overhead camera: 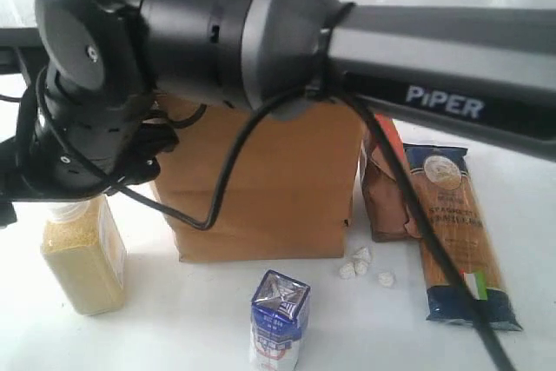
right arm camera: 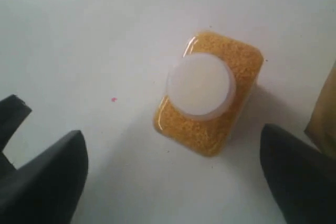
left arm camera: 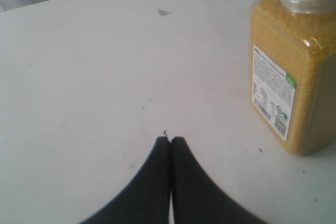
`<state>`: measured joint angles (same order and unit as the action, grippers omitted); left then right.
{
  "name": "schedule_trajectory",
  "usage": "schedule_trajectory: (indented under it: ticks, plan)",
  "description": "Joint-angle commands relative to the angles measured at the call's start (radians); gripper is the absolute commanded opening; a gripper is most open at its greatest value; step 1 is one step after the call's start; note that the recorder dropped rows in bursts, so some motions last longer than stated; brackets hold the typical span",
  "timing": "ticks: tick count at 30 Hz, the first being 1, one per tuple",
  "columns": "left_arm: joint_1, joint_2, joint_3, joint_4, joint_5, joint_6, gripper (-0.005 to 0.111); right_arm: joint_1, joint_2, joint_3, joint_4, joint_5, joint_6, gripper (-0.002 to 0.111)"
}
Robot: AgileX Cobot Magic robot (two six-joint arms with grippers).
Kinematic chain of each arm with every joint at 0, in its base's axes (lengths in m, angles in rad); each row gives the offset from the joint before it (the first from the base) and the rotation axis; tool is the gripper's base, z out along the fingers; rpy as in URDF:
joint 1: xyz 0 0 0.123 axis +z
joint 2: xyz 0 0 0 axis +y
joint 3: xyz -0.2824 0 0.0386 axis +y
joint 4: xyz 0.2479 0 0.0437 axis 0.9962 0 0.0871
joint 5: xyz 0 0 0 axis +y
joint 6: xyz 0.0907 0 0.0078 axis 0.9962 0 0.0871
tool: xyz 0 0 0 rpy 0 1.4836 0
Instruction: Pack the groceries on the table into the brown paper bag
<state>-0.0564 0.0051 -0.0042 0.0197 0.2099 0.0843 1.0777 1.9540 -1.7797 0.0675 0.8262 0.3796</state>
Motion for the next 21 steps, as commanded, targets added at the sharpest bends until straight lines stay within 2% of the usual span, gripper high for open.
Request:
schedule_trajectory:
  ticks: [1, 11, 21]
  plan:
    - [0.004, -0.005, 0.004, -0.010, 0.000, -0.001, 0.000, -0.007, 0.034, -0.042, -0.020, 0.007, 0.003, 0.082]
    - [0.004, -0.005, 0.004, -0.010, 0.000, -0.001, 0.000, -0.007, 0.135, -0.097, -0.103, 0.045, 0.001, 0.082]
    - [0.004, -0.005, 0.004, -0.010, 0.000, -0.001, 0.000, -0.008, 0.188, -0.097, -0.105, 0.017, -0.001, 0.082]
